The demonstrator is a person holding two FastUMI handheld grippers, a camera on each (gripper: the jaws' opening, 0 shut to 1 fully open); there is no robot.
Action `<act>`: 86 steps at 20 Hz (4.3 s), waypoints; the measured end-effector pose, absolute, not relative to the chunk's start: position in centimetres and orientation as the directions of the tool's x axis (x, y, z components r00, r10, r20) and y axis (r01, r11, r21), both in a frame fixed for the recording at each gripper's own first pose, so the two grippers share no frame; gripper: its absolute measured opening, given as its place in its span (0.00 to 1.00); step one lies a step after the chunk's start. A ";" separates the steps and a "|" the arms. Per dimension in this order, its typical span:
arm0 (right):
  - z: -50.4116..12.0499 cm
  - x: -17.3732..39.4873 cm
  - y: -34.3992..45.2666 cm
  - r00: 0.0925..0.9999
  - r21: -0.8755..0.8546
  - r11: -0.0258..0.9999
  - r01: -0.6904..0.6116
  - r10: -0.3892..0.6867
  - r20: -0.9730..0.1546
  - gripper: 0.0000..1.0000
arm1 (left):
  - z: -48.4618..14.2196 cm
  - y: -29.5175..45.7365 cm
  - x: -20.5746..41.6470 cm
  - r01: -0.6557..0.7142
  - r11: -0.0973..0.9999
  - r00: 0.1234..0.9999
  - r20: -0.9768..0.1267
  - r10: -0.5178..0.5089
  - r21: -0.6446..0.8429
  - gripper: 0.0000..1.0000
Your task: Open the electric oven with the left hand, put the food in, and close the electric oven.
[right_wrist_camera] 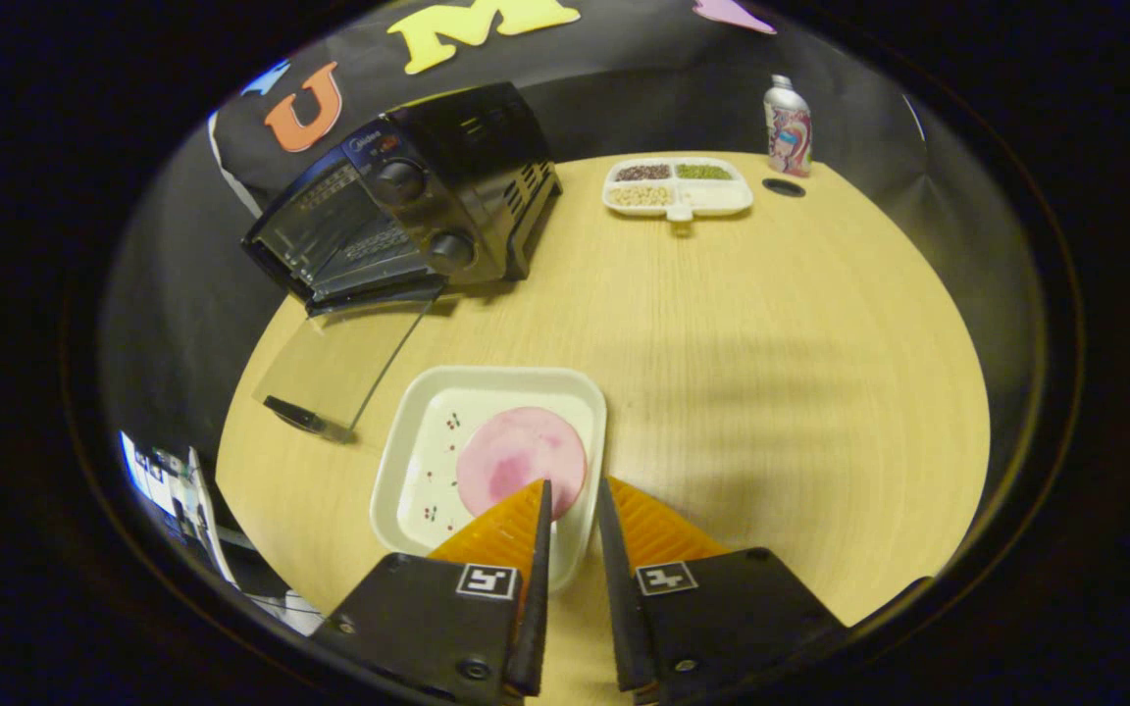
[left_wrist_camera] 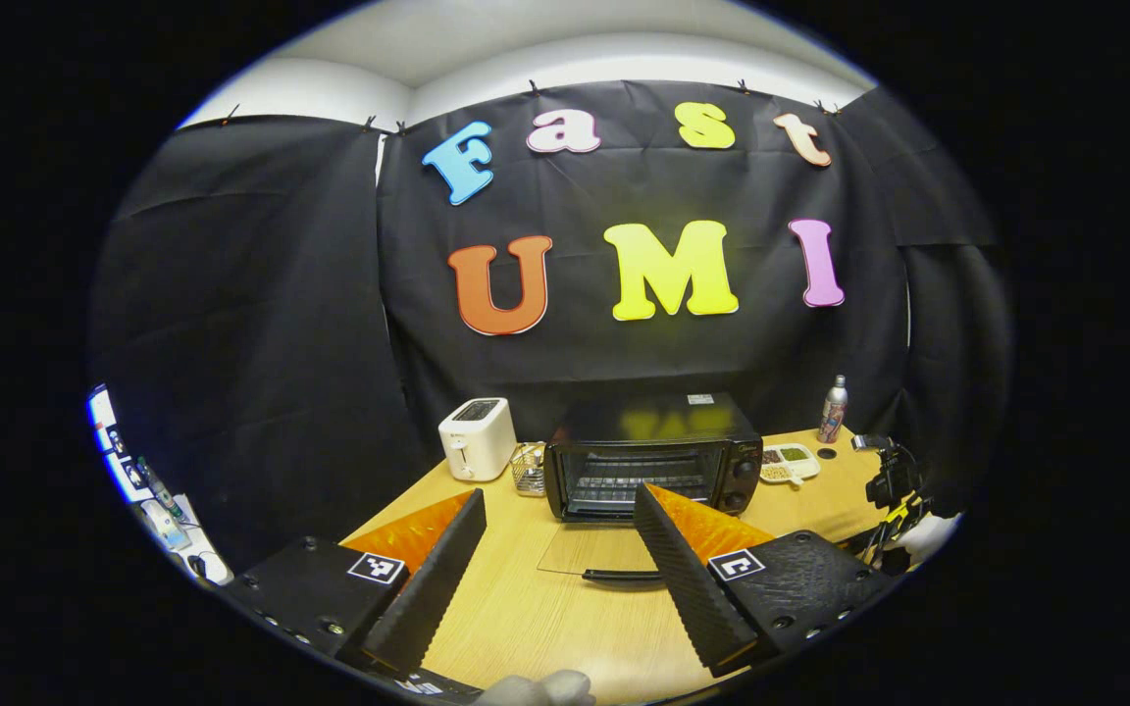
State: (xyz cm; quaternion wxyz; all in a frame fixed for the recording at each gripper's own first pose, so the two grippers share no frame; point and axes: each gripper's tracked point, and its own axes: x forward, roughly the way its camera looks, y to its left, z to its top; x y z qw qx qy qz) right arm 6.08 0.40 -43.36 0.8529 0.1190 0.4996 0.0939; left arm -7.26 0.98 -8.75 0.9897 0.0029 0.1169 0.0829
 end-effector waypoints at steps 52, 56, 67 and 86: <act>-35.2 18.6 21.8 0.786 0.827 0.363 0.429 0.302 -0.540 0.04 | -9.7 5.0 -4.4 -0.086 0.995 0.956 -0.277 0.097 0.052 0.97; -35.2 21.6 23.2 0.813 0.849 0.316 0.423 0.281 -0.510 0.04 | -10.0 5.8 -3.5 -0.096 0.993 0.953 -0.281 0.111 0.070 0.96; -32.8 26.0 22.9 0.876 0.905 0.293 0.309 0.284 -0.391 0.09 | -10.9 6.3 -2.1 -0.135 0.989 0.941 -0.304 0.146 0.056 0.97; -21.2 11.3 12.2 0.886 0.372 0.927 0.037 0.142 -0.442 0.95 | -11.5 5.4 -2.1 -0.028 0.999 0.973 -0.229 0.032 0.024 0.97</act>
